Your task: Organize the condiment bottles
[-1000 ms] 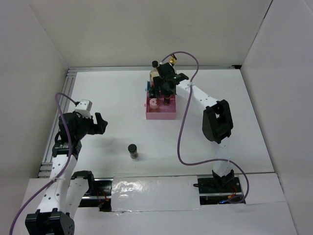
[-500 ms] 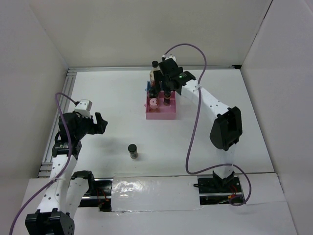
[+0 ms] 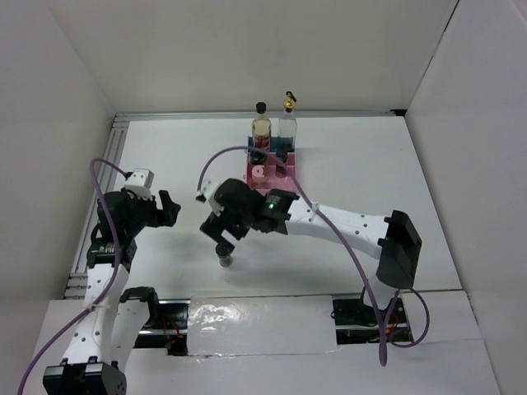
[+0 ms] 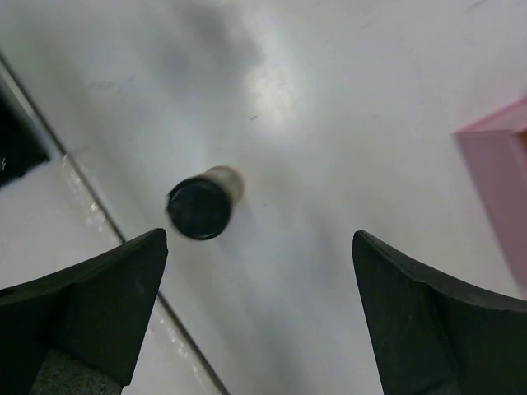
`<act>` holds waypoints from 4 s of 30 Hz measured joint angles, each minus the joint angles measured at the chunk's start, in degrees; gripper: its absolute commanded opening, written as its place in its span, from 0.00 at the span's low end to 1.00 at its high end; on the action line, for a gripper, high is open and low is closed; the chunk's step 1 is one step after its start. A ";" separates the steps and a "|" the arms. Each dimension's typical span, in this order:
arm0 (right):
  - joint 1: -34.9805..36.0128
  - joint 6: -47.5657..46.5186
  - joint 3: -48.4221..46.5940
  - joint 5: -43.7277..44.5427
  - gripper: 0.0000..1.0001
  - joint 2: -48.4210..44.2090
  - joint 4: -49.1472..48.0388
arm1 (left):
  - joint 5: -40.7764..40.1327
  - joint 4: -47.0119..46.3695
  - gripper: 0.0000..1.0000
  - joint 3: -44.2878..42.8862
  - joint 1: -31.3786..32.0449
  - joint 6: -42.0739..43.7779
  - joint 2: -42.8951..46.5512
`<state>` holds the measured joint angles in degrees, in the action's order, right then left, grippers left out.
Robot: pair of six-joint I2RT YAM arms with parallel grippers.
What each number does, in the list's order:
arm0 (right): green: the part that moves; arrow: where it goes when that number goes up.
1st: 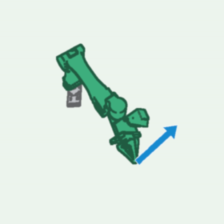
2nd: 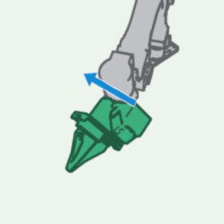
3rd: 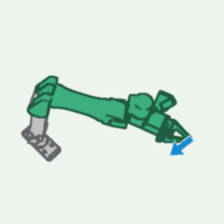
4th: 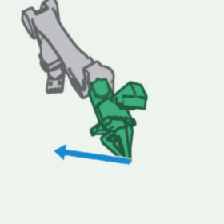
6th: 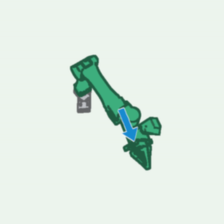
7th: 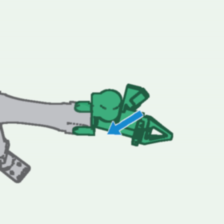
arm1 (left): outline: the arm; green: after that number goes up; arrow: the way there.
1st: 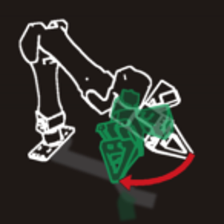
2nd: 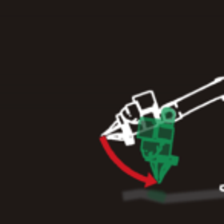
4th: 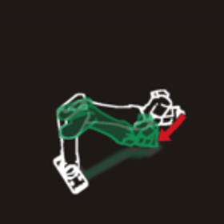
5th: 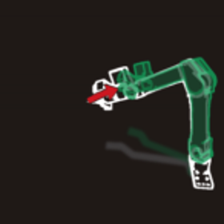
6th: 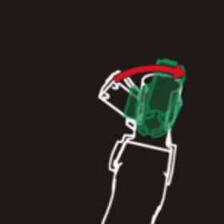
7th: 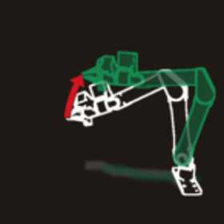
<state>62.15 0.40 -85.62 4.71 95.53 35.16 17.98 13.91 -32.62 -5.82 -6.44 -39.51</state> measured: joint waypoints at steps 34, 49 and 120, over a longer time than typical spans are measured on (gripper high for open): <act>5.51 9.77 3.13 6.05 0.04 5.25 -3.80 | -1.29 2.54 0.87 0.87 0.00 0.46 7.15; -26.03 18.58 -5.44 16.59 0.00 -2.51 4.90 | -1.27 1.92 0.87 1.05 0.00 1.95 6.64; -73.88 20.59 19.08 -1.27 1.00 -18.75 0.09 | -0.46 -1.68 0.86 4.04 0.02 3.13 4.72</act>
<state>-11.73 20.99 -66.54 3.44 76.77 35.24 17.52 12.23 -28.58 -5.80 -3.31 -34.79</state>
